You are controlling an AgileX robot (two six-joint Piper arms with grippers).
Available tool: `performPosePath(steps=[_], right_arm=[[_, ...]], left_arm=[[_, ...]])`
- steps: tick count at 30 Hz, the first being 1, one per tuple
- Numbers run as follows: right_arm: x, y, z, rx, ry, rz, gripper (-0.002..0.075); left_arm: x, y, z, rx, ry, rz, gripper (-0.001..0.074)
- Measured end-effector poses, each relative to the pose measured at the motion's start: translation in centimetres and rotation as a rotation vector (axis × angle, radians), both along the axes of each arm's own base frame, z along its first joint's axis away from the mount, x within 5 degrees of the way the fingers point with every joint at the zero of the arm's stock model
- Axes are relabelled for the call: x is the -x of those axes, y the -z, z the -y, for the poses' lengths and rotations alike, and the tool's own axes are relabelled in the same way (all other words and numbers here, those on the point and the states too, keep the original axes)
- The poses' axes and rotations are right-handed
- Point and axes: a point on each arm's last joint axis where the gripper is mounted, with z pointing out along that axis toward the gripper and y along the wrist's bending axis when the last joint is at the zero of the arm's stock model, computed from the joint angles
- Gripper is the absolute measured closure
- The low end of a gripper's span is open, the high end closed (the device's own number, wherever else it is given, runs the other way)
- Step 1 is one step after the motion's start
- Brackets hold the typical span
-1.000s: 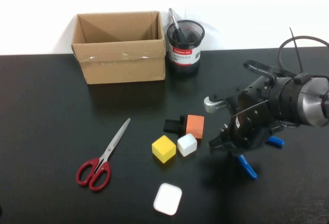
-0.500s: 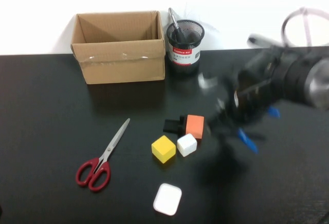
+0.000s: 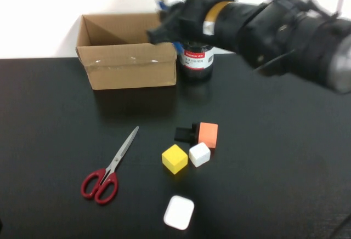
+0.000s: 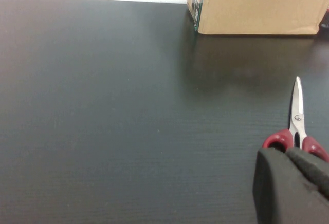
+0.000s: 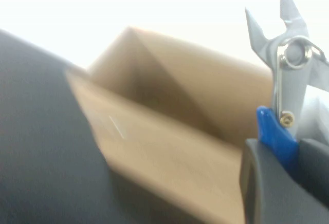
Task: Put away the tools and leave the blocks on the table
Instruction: Place the Pliers into the box
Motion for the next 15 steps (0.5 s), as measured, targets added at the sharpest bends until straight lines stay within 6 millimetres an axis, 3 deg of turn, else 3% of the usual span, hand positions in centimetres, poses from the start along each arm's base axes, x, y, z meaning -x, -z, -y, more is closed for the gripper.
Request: performPosePath(steps=[3, 10, 15], right_arm=[[-1.1, 0.8, -1.2, -0.129, -0.035, 0.066, 0.0732], [-5.4, 2.8, -4.7, -0.225, -0.060, 0.167, 0.0732], [-8.1, 4.1, -6.3, -0.388, -0.042, 0.106, 0.0732]], left_arm=[[0.0, 0.0, 0.0, 0.006, 0.000, -0.001, 0.0739], [0.0, 0.0, 0.0, 0.000, 0.000, 0.000, 0.0739], [0.0, 0.0, 0.0, 0.000, 0.000, 0.000, 0.0739]])
